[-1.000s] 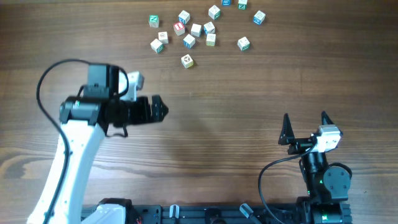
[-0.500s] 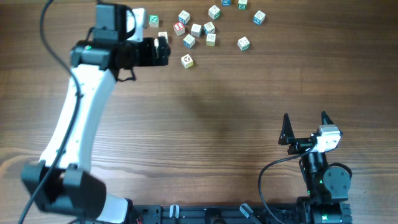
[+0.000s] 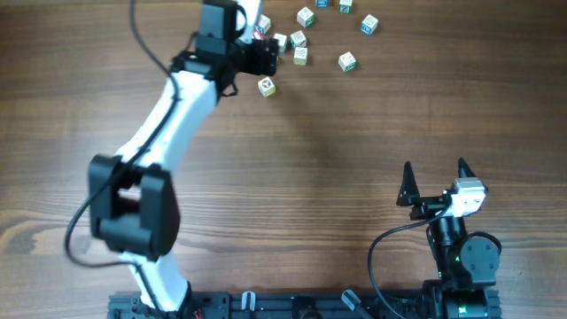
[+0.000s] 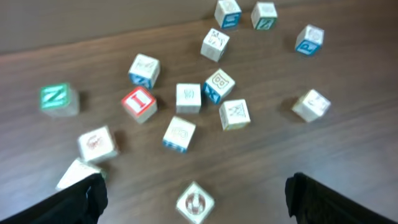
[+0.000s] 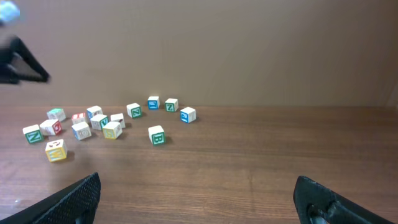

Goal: Form a horizontal line
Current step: 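Reach the left gripper forward to the block pile, then lower the left gripper and grasp the wooden 8 block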

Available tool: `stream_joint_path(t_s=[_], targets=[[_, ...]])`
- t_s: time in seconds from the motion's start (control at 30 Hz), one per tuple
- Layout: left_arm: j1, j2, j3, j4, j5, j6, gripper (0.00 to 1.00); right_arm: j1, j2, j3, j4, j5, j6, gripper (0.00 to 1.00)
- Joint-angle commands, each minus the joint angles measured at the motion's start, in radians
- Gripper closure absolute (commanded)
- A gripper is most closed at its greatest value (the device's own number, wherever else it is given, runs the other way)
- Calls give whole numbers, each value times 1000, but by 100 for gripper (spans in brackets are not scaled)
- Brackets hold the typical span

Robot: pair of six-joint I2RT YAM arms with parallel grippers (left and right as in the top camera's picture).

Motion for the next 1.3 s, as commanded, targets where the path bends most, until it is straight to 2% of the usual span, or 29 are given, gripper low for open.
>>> stream_joint_path(t_s=[0.0, 0.27, 0.6, 0.87, 1.27], targets=[[-42, 107, 13, 51, -89, 51, 5, 5, -10, -1, 2, -16, -17, 0], [-57, 238, 13, 160, -119, 80, 16, 5, -10, -1, 2, -16, -17, 0], [-37, 278, 13, 266, -121, 99, 16, 5, -10, -1, 2, -16, -17, 0], [-27, 325, 13, 341, -117, 180, 19, 5, -10, -1, 2, -16, -17, 0], [-26, 384, 13, 436, -105, 180, 23, 5, -10, -1, 2, -16, -17, 0]])
